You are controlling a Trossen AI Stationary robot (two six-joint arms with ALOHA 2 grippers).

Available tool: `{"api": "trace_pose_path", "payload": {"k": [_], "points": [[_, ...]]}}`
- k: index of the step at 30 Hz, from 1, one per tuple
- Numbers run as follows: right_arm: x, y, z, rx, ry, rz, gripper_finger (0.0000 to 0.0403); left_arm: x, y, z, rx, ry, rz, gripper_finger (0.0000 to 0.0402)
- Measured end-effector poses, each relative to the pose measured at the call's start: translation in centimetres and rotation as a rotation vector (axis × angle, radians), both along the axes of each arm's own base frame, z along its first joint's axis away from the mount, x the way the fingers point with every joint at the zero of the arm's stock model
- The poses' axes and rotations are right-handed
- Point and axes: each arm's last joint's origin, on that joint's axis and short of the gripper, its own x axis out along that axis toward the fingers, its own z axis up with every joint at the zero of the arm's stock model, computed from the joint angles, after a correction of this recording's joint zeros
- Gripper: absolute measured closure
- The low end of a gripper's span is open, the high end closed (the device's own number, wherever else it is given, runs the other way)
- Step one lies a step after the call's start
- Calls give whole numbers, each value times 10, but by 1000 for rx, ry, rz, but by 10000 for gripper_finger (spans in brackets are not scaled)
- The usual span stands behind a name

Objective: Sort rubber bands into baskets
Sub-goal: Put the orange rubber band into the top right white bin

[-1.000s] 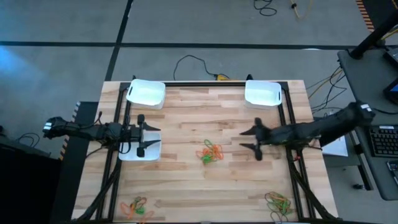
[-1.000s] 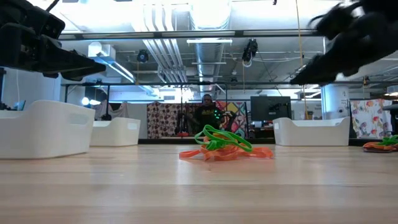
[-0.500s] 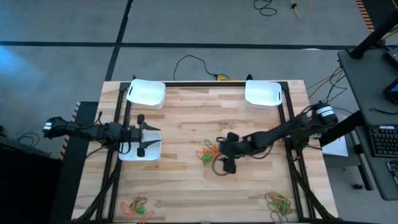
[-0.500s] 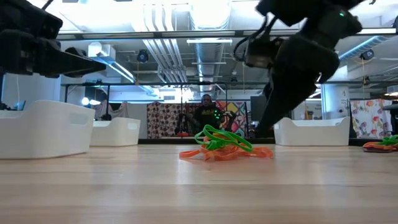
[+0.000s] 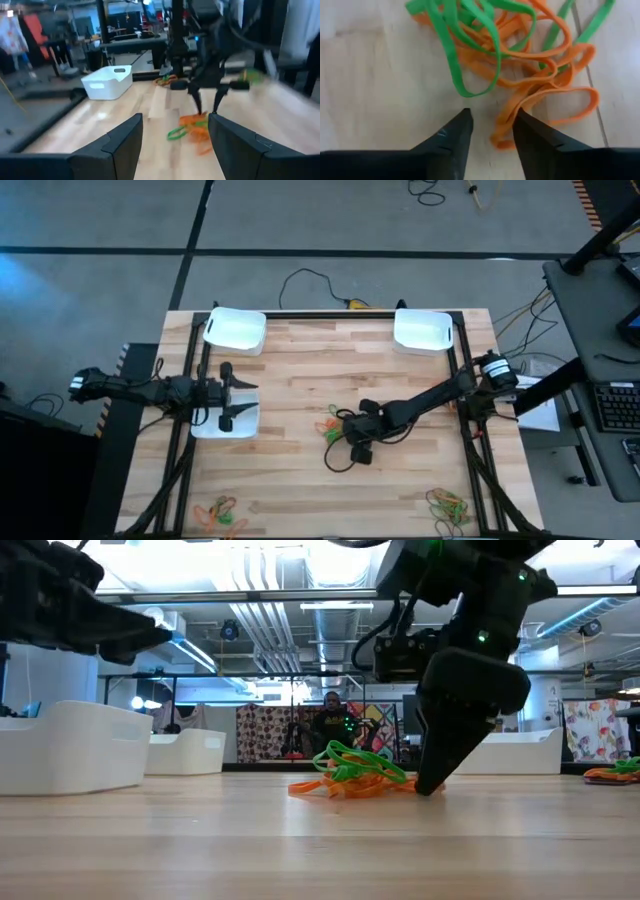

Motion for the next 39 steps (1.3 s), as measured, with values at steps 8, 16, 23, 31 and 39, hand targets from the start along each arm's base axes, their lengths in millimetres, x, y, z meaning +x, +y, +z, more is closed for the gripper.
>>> {"api": "trace_pose_path", "payload": {"k": [8, 16, 23, 31, 39], "points": [[-3, 0, 5, 1, 56, -29, 356, 0, 0, 11, -453, -144, 4, 192], [-14, -3, 19, 3, 130, -52, 392, 0, 1, 17, -515, -218, -10, 192], [-19, -16, 22, 7, 197, -92, 390, 1, 0, 18, -534, -222, -31, 192], [-30, -76, 76, -37, 205, -298, 390, 10, -1, 10, -558, -119, -6, 197], [-87, -177, 133, -131, 110, -604, 390, 29, 2, 29, -468, -9, 58, 242]]}}
